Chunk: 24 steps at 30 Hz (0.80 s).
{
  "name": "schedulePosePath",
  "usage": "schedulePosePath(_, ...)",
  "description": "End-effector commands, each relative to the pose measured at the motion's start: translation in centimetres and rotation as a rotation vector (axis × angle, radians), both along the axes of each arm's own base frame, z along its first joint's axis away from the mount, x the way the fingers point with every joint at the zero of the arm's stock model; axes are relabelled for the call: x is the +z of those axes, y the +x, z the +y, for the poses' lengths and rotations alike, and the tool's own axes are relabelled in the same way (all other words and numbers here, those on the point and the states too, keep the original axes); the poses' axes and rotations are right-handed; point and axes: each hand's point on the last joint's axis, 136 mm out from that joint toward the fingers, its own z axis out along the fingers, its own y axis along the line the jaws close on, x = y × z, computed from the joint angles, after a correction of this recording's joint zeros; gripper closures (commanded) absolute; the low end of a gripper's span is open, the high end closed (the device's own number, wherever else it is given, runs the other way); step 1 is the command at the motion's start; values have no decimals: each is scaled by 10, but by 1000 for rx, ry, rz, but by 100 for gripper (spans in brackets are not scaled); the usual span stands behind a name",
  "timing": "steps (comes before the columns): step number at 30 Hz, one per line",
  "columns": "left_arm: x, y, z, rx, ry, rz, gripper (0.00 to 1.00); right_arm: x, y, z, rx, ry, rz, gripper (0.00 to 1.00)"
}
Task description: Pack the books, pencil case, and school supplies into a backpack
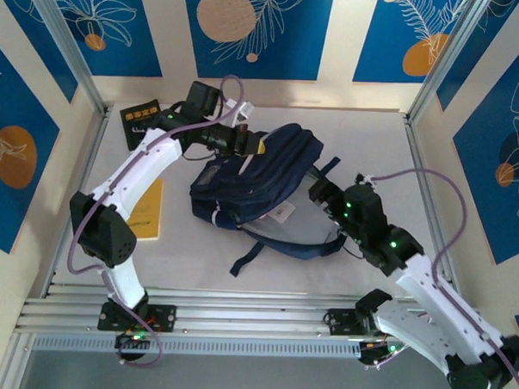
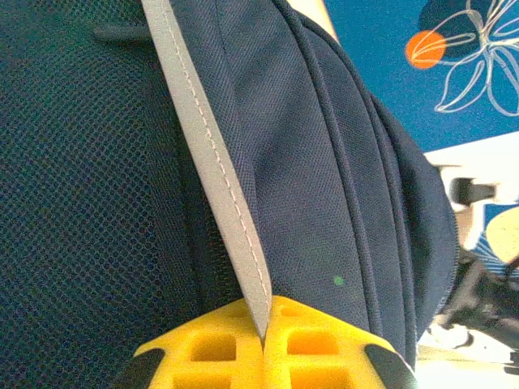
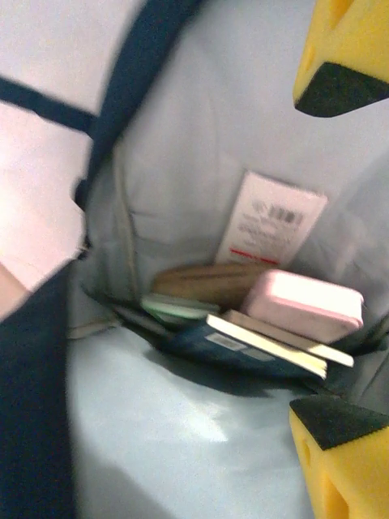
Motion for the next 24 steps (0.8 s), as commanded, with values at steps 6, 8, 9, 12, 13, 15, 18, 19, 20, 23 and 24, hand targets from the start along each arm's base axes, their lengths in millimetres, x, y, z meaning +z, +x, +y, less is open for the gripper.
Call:
schedulePosePath(6, -2, 8, -9, 45, 37, -68, 63, 27, -13, -42, -102, -151, -62, 11)
schedulePosePath(8, 7, 11, 3, 72, 61, -102, 53, 29, -12, -36, -63, -160, -71, 11)
schedulePosePath(9, 11, 13, 11, 91, 71, -116, 49, 29, -12, -33, -47, -157, -71, 11)
schedulePosePath(12, 13, 31, 47, 215, 123, -127, 43, 27, -9, -19, 21, -149, -80, 10)
schedulePosePath(13, 8, 45, 69, 302, 157, -118, 41, 25, -7, -14, 41, -149, -76, 10)
schedulePosePath(15, -5, 69, 110, 456, 211, -87, 39, 21, -3, -2, 91, -156, -68, 10)
schedulePosePath(18, -33, 105, 179, 691, 335, -41, 37, 15, 5, 17, 166, -169, -53, 10)
schedulePosePath(19, -39, 116, 203, 770, 381, -32, 36, 13, 8, 24, 196, -175, -48, 10)
schedulePosePath(20, -45, 124, 223, 829, 429, -29, 36, 9, 11, 29, 214, -177, -37, 10)
schedulePosePath(23, -70, 150, 279, 995, 558, 6, 32, 0, 19, 45, 269, -189, -13, 10)
schedulePosePath(24, -80, 159, 296, 1037, 567, 35, 32, -3, 22, 51, 285, -194, -5, 10)
